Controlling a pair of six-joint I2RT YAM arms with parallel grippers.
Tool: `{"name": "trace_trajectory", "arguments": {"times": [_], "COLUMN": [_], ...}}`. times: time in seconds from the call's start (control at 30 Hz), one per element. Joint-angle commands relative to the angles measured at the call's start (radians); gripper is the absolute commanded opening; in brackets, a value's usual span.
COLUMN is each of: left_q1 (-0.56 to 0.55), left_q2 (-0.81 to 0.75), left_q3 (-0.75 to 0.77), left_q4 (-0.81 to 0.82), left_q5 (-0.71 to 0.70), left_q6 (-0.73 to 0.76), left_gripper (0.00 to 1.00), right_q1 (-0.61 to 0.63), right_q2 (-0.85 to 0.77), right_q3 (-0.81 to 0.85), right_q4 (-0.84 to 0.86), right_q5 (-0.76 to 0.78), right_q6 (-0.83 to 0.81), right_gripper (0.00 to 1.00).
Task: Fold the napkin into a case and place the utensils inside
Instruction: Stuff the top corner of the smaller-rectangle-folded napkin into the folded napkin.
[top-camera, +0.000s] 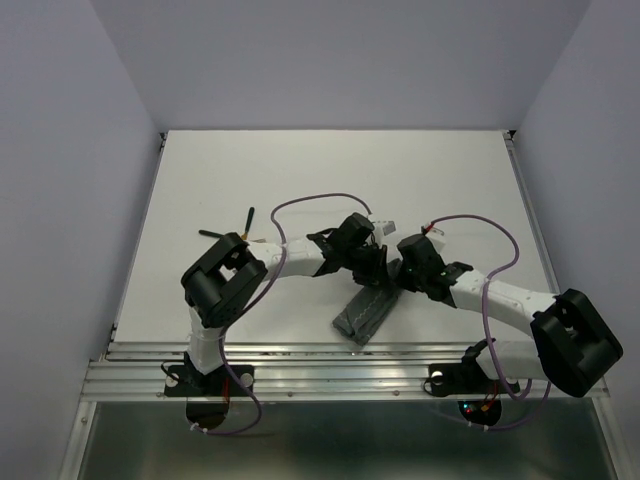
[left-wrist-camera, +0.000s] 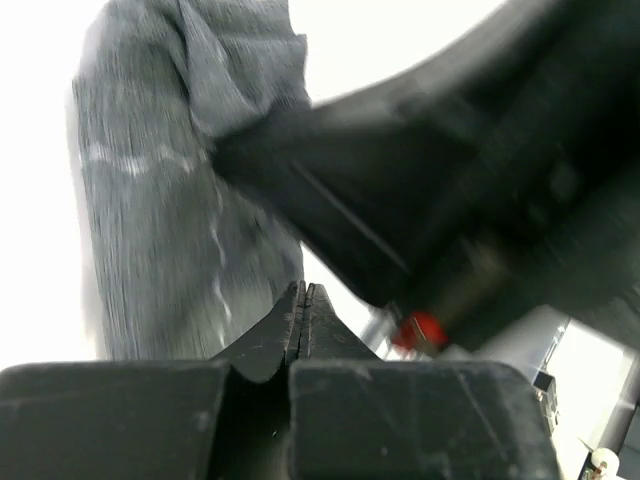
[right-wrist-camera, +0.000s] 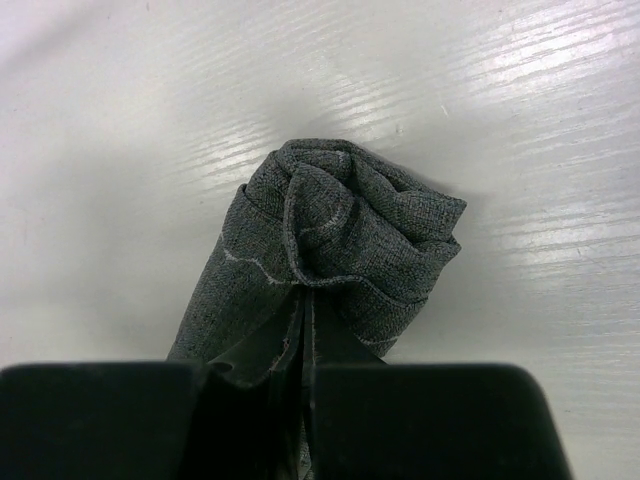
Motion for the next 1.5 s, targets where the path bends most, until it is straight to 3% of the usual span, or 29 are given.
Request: {"name": "trace_trajectory", "arguments": {"times": [0.0,0.37,0.73,1.3,1.47], "left_q1": [-0.002,0.0,-0.016,-0.108,-0.111], "left_q2": [-0.132,-0.361,-0.462,-0.246,-0.306], "left_q3": [-0.066,-0.323,-0.434,-0.465,-0.44], "left_q4": [-0.031,-0.071,-0.072,0.115,0.109], "left_q5": [-0.033,-0.122,-0.111,-0.122,-0.131], "left_q6": [0.019,-0.029,-0.057,-0.092,-0.093], "left_gripper": [0.0,0.0,0.0,0.0,0.0], "right_q1": [-0.015,-0.025,-0.034,-0.043,-0.043], "right_q2": [0.011,-0.004,-0.001,0.04,0.033], "right_q3": [-0.021,-0.007,0.002,0.038,0.038], "right_q4": [0.037,0.037,0.036,0.036,0.037], "right_q5": [0.006,-0.011,-0.017,-0.019,-0.027], "right_q6": [-0.01,-0.022,-0.024,-0.034,-0.036], "right_gripper": [0.01,0.01,0.01,0.01,0.01]}}
